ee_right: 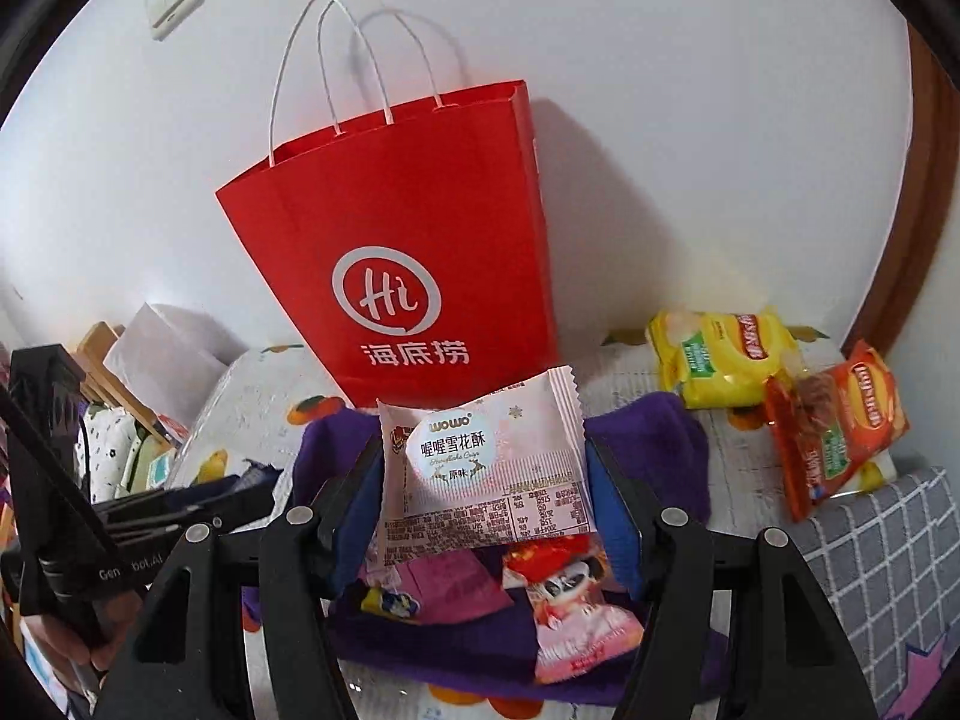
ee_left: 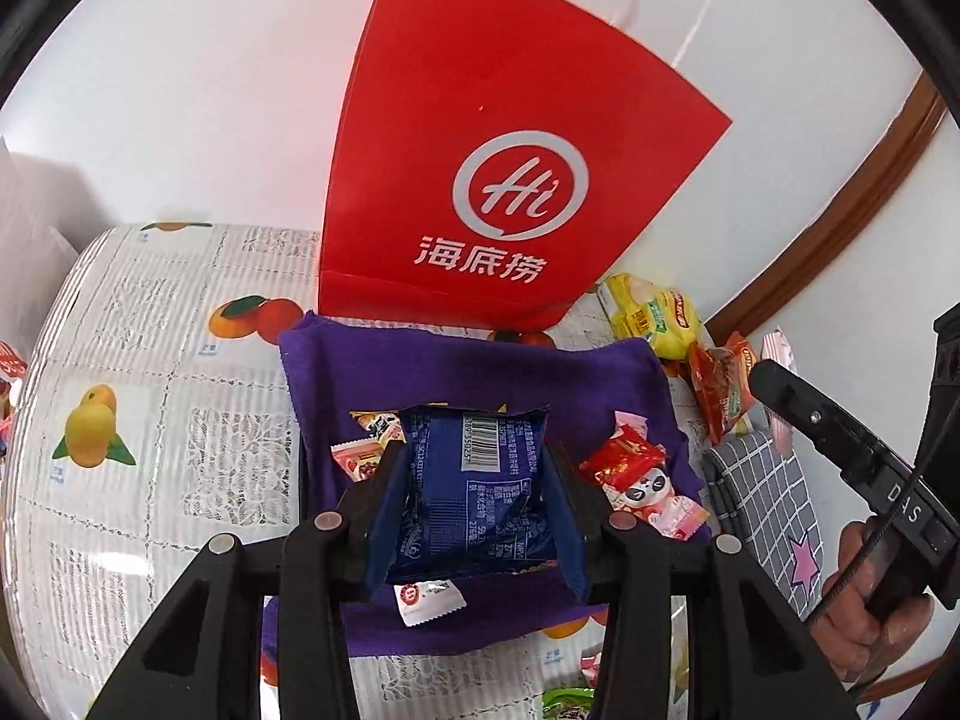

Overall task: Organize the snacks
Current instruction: 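Carry the pink pastry packet with the right tool while the left tool carries a blue packet to the towel, then open the right tool over the towel while the left tool releases the blue packet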

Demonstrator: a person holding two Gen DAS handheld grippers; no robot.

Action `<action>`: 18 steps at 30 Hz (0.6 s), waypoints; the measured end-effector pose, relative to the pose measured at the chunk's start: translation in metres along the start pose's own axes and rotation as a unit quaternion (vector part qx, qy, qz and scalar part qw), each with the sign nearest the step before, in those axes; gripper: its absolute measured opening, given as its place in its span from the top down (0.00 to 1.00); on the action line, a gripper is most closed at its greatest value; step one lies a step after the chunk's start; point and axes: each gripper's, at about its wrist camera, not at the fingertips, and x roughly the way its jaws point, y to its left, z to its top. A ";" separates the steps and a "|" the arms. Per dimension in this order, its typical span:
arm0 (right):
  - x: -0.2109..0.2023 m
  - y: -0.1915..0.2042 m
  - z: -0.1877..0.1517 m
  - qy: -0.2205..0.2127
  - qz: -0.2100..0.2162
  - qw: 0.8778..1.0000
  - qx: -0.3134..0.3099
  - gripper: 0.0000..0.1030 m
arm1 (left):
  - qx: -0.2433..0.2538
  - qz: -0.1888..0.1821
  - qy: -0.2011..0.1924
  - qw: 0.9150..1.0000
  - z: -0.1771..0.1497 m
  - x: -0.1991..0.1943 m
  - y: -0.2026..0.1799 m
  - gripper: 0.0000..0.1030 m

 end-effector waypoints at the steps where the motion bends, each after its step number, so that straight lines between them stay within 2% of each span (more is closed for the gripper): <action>1: 0.006 -0.001 -0.001 0.011 0.000 1.000 0.000 0.38 | 0.000 0.002 0.003 1.000 0.000 0.003 0.000 0.59; 5: 0.017 -0.002 -0.006 0.033 0.007 0.999 -0.007 0.38 | 0.001 0.006 0.016 1.000 -0.001 0.014 -0.002 0.59; 12: 0.033 -0.008 -0.011 0.057 -0.024 0.998 -0.031 0.38 | 0.011 0.020 0.024 0.999 -0.005 0.025 -0.010 0.59; 18: 0.051 -0.010 -0.018 0.090 -0.032 0.995 -0.039 0.38 | 0.018 0.030 0.022 0.999 -0.008 0.028 -0.015 0.58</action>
